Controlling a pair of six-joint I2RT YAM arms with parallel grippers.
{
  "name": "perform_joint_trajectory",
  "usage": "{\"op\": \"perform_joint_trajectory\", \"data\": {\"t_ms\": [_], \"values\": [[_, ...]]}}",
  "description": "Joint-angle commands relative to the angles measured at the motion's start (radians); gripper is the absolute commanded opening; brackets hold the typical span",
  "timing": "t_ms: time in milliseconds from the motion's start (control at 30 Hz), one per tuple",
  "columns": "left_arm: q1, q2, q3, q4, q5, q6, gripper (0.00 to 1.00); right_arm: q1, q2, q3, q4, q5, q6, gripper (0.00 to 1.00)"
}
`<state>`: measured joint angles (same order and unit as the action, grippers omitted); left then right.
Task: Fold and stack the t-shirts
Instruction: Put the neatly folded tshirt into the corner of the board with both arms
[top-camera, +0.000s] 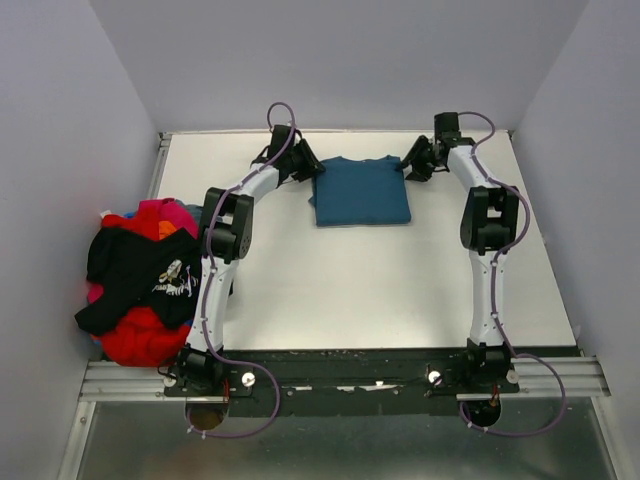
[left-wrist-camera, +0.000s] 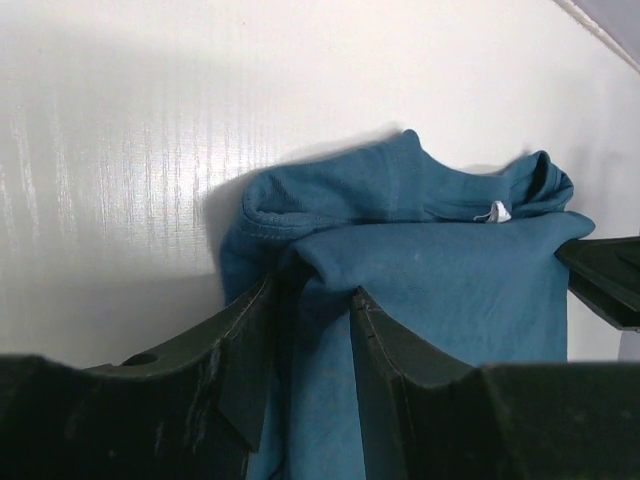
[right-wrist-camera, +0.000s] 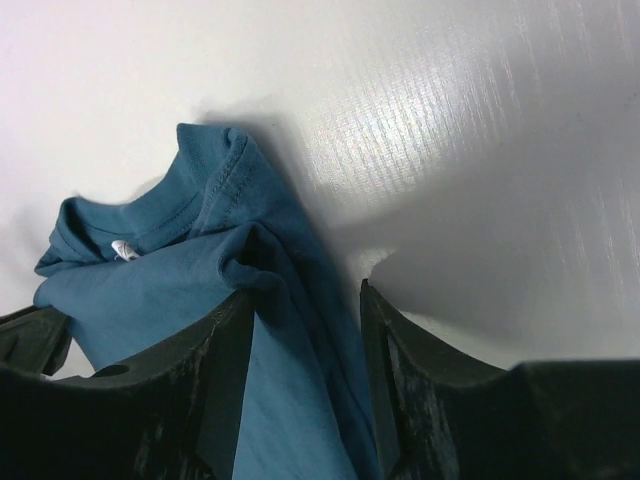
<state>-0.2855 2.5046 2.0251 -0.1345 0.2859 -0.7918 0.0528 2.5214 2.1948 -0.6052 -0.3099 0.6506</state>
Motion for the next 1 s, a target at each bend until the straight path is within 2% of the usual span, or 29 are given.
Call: {"op": "perform_joint_trajectory", "data": {"t_ms": [0, 167, 300, 333, 433, 533, 833, 967], "values": [[-0.003, 0.031, 0.044, -0.06, -0.063, -0.012, 0.48, 0.016, 0.036, 0.037, -0.05, 0.066, 0.018, 0.55], [-0.003, 0.033, 0.064, -0.083, -0.076, -0.014, 0.47, 0.033, 0.045, 0.065, -0.076, 0.094, 0.011, 0.54], [-0.003, 0.004, 0.055, -0.088, -0.085, -0.001, 0.48, 0.042, 0.043, 0.062, -0.074, 0.092, 0.007, 0.41], [-0.003, -0.007, 0.055, -0.103, -0.097, 0.006, 0.5, 0.042, 0.045, 0.059, -0.074, 0.091, 0.006, 0.4], [-0.004, -0.048, 0.032, -0.149, -0.171, 0.035, 0.7, 0.045, 0.039, 0.053, -0.077, 0.095, 0.003, 0.38], [-0.004, -0.092, -0.032, -0.139, -0.22, 0.058, 0.76, 0.044, 0.019, 0.023, -0.067, 0.107, 0.0, 0.36], [-0.017, -0.021, 0.038, -0.179, -0.183, 0.06, 0.74, 0.047, -0.009, 0.013, -0.08, 0.143, -0.025, 0.38], [-0.026, 0.025, 0.093, -0.191, -0.166, 0.065, 0.63, 0.047, -0.021, 0.003, -0.084, 0.143, -0.026, 0.39]]}}
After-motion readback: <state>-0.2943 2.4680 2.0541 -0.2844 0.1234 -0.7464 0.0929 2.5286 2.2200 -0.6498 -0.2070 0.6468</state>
